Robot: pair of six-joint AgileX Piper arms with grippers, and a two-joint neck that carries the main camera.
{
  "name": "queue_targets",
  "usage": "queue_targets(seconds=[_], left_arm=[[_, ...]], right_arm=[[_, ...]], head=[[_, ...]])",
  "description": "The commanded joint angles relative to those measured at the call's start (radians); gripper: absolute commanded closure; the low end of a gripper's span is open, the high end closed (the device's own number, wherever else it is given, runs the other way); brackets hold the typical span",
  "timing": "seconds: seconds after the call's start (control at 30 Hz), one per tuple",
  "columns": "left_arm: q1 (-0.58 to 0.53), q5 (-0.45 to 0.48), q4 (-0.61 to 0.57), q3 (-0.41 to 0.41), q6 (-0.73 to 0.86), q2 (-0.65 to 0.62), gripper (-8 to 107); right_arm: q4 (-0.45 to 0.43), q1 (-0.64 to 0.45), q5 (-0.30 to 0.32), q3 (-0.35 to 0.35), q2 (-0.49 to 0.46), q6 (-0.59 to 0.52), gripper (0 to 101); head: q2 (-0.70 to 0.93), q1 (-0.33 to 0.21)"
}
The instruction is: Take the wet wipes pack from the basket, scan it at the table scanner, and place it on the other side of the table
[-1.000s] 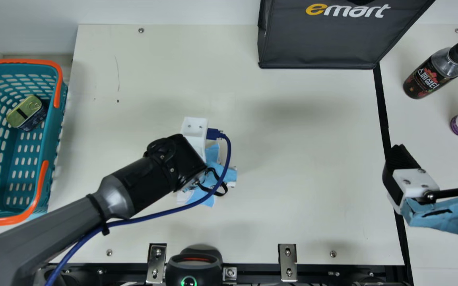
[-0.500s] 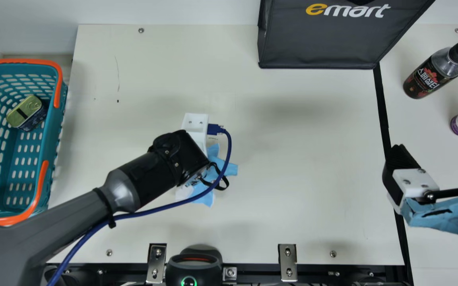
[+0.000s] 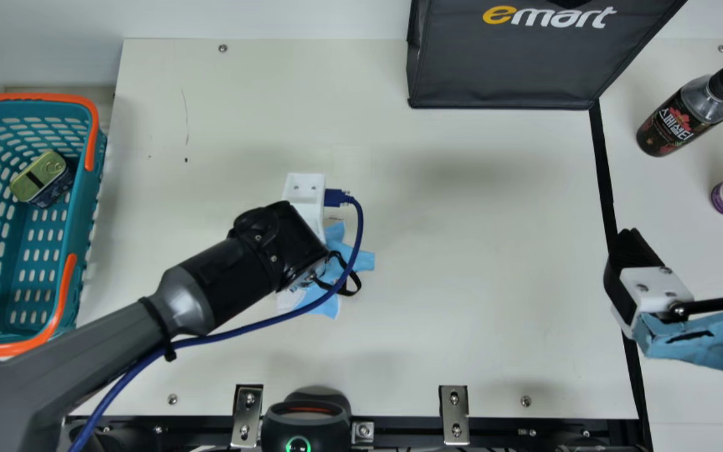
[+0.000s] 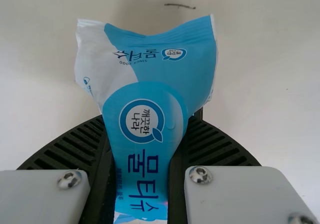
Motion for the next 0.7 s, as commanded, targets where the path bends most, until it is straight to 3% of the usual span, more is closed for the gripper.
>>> queue_targets(seconds=[0.0,0.3,0.67], left_arm=[[-0.001,-0.004,0.01,-0.007,-0.008,-0.002,107],[-0.022,-0.041,0.09,-0.015,-0.071,0.004,107],[-0.056,-0.11,0.233,0.038,-0.195,0.005,107]], right_arm=[[0.0,0.0,0.0,0.0,0.0,0.0,6],[0.0,0.0,0.0,0.0,0.0,0.0,6],[0.0,0.0,0.0,0.0,0.0,0.0,6]], head=[[0.002,-0.029],[0.002,-0.029],[0.002,-0.029]])
